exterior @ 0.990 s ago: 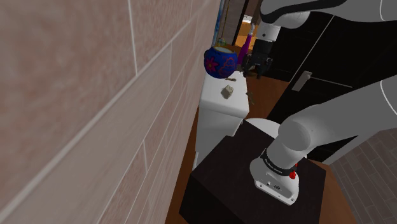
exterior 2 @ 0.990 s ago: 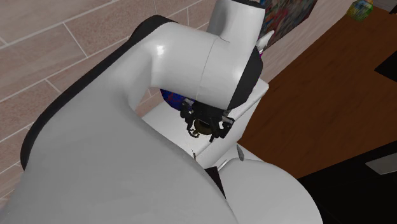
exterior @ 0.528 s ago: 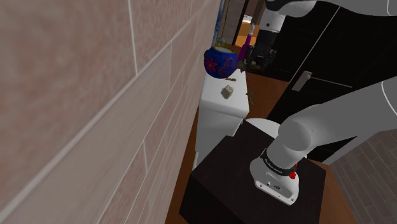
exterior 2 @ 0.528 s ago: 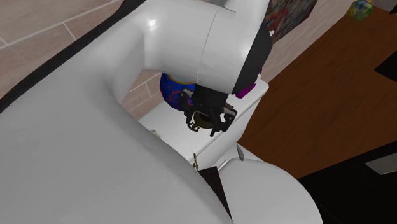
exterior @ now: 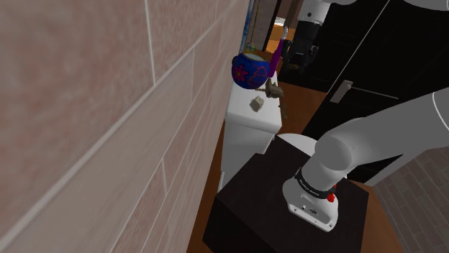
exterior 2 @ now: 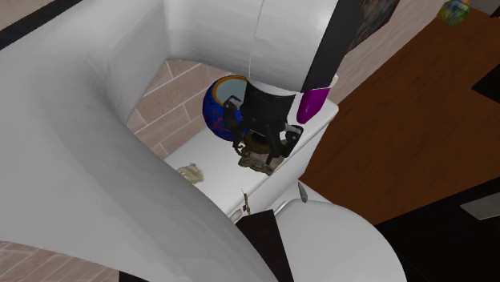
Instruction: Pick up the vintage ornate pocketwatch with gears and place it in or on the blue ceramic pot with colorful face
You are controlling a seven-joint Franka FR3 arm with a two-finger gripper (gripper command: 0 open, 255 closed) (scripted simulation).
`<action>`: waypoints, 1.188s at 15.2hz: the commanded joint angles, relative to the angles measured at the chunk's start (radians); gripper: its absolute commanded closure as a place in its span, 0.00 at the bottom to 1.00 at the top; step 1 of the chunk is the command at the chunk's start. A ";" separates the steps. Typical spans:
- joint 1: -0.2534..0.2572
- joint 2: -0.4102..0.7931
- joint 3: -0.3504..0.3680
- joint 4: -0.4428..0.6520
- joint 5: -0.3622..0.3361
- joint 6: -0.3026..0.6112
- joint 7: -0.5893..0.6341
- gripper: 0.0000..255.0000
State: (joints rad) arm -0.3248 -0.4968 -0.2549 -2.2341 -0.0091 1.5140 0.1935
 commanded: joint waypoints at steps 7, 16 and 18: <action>0.005 0.017 0.005 0.122 0.008 -0.105 0.006 1.00; 0.038 0.158 0.028 0.301 0.057 -0.143 0.047 1.00; 0.051 0.225 0.038 0.361 0.078 -0.136 0.063 1.00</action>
State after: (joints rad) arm -0.2795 -0.3010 -0.2209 -1.8934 0.0590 1.3688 0.2500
